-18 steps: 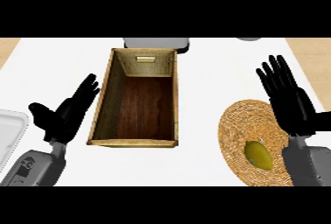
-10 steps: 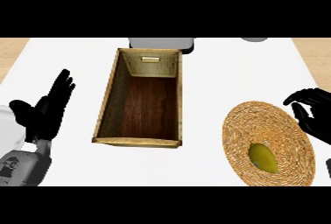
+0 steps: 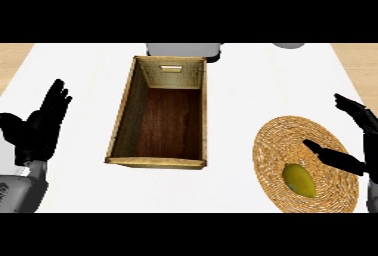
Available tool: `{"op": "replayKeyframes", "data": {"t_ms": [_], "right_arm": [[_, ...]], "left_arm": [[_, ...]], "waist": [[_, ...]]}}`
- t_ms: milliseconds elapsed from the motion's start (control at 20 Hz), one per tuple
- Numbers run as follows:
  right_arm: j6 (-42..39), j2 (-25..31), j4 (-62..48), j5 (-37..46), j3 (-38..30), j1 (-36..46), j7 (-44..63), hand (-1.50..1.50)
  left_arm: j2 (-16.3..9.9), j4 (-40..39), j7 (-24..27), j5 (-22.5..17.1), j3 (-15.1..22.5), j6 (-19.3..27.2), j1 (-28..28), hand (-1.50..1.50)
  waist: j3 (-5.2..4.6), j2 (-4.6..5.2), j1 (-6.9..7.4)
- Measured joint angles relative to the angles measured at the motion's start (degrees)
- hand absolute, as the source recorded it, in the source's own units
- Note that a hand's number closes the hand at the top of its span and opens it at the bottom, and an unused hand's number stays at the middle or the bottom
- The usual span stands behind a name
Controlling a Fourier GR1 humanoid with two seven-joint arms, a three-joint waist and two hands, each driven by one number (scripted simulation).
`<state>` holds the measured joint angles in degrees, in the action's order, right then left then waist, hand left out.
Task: Pick the lemon from the placemat and place it in the basket
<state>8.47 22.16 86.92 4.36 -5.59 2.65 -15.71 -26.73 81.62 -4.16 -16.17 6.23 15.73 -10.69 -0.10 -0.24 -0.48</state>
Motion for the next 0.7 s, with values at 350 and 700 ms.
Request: {"op": "replayKeyframes", "data": {"t_ms": [350, 700], "right_arm": [[-6.9, 13.8, 8.3, 7.8, 1.6, -3.6, 18.5, -1.50], [-26.3, 26.6, 17.1, 1.9, 2.4, -6.8, 33.3, -1.50]], "left_arm": [[0.6, -0.2, -0.2, 1.0, 0.1, 0.6, 0.3, 0.00], [0.8, 0.9, -0.9, 1.5, 0.0, 0.8, 1.1, 0.00]], "waist": [[-0.20, -0.09, -0.61], [-0.14, -0.13, -0.52]]}}
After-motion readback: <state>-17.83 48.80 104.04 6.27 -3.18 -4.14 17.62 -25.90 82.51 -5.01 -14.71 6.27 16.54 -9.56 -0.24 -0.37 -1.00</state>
